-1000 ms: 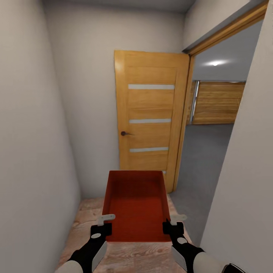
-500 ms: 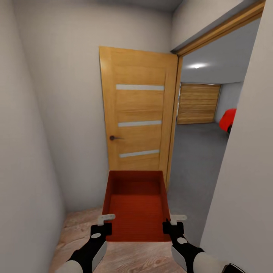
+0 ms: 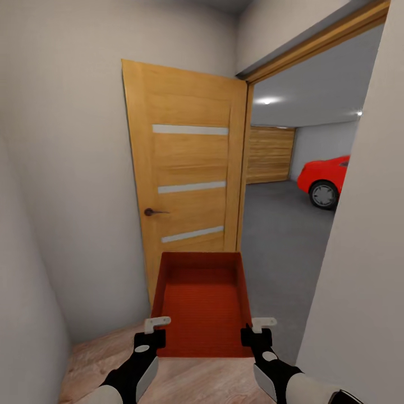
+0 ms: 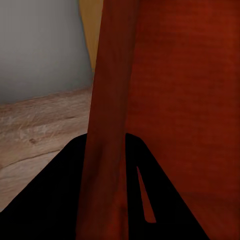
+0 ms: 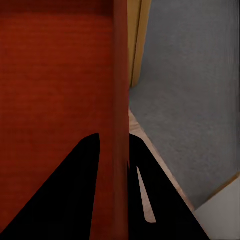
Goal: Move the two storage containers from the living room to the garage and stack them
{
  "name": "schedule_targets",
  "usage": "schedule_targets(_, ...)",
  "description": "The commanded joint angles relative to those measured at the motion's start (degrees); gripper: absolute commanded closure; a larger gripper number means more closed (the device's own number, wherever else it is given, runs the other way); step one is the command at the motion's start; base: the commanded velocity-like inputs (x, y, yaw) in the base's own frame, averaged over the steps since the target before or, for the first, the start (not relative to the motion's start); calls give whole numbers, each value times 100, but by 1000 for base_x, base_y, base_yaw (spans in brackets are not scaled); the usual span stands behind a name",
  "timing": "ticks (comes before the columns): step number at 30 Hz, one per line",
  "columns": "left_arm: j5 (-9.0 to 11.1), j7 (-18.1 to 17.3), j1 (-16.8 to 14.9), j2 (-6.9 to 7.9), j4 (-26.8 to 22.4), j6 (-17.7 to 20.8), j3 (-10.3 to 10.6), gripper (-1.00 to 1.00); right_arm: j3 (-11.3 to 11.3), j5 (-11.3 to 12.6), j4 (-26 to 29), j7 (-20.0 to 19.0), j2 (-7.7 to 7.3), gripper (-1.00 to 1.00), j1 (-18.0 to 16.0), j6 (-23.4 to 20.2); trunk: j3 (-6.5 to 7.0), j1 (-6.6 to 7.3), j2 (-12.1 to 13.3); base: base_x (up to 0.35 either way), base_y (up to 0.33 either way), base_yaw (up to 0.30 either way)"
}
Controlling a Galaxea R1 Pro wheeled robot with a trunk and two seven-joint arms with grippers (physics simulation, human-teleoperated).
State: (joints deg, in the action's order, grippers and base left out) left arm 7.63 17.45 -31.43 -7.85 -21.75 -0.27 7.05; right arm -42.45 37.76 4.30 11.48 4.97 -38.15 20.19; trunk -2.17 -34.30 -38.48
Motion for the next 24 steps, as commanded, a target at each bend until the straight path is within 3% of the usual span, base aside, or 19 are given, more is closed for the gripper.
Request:
schedule_targets(1, 126, 31, -4, 310, 4, -1, -116, 100, 324, -76, 19, -15, -39, 100, -8, 55, -7, -5, -9, 275, 259, -270)
schedule_targets(15, 125, 31, -4, 302, 4, -8, -116, 100, 325, -76, 19, -31, -40, 100, -8, 55, 38, -5, -9, 269, 258, -270)
schedule_targets(24, 125, 31, -4, 301, -5, -8, -116, 100, 325, -76, 19, -32, -40, 100, -8, 54, 68, -5, -9, 208, 140, -270)
